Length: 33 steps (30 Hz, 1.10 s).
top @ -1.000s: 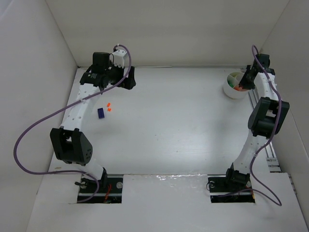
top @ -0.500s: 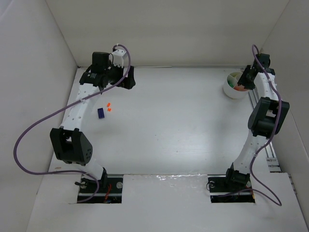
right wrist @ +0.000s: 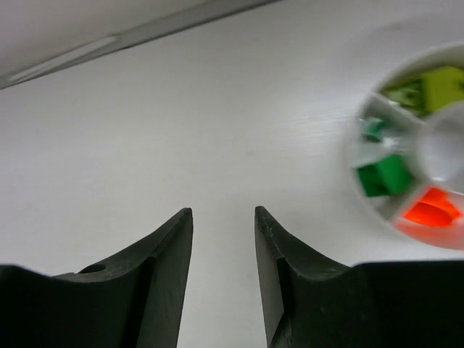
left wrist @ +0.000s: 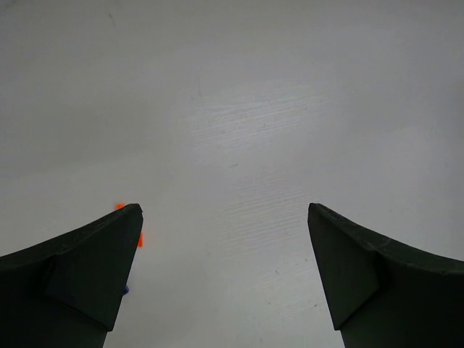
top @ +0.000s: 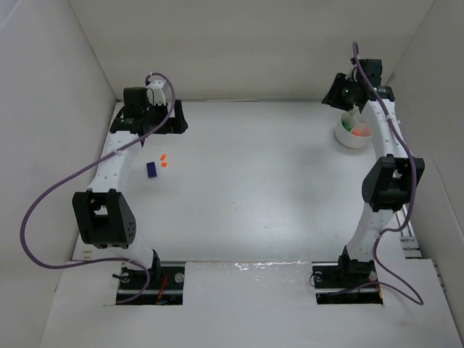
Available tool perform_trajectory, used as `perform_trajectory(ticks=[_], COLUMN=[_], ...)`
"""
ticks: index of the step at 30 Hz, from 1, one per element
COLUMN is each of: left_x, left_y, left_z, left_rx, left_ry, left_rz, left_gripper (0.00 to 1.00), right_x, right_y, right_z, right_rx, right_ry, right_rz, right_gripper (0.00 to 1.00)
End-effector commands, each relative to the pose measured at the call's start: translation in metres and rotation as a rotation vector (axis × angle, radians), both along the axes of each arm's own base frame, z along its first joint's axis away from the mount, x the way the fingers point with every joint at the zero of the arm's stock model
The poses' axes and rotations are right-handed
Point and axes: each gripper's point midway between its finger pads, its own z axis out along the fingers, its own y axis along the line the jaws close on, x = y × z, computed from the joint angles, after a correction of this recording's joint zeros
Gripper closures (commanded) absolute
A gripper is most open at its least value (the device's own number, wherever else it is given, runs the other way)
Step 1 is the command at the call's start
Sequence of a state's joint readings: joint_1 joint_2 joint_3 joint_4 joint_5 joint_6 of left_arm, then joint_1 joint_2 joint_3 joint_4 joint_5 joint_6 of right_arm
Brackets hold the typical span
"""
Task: Sort the legos into containers by color
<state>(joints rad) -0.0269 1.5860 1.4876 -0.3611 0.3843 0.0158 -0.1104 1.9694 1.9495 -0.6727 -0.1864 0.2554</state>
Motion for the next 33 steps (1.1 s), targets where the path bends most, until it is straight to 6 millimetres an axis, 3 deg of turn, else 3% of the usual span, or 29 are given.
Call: perform_trajectory(ticks=[1, 7, 11, 16, 18, 20, 21, 25, 33], left_x=[-0.010, -0.009, -0.005, 0.006, 0.014, 0.016, 0.021, 0.022, 0.016], left_y=[0.004, 0.033, 0.043, 0.049, 0.055, 0.057, 0.059, 0.060, 0.066], left_z=[-0.022, -0.068, -0.081, -0.109, -0.109, -0.123, -0.122, -0.141, -0.162], left_rx=[-0.008, 0.112, 0.146, 0.192, 0.219, 0.231, 0.238, 0.249, 0.278], left_ry=[0.038, 0.110, 0.148, 0.239, 0.239, 0.280, 0.276, 0.323, 0.377], left_rz=[0.066, 0.137, 0.151, 0.158, 0.175, 0.178, 0.186, 0.188, 0.204], left_gripper=[0.04, 0.17, 0.19, 0.19, 0.24, 0.29, 0.36, 0.46, 0.50], right_x=[0.000, -0.005, -0.006, -0.002, -0.003, -0.002, -0.002, -0.001, 0.000], right_y=[0.064, 0.131, 0.152, 0.160, 0.159, 0.159, 0.159, 0.160, 0.161], right_z=[0.060, 0.049, 0.042, 0.024, 0.018, 0.013, 0.013, 0.010, 0.003], right_rx=[0.077, 0.135, 0.112, 0.118, 0.111, 0.111, 0.111, 0.111, 0.116], right_ry=[-0.129, -0.090, -0.078, -0.039, -0.023, -0.013, -0.013, -0.004, 0.015], right_rz=[0.142, 0.247, 0.264, 0.280, 0.284, 0.284, 0.284, 0.283, 0.290], right_gripper=[0.55, 0.55, 0.53, 0.53, 0.53, 0.53, 0.53, 0.53, 0.53])
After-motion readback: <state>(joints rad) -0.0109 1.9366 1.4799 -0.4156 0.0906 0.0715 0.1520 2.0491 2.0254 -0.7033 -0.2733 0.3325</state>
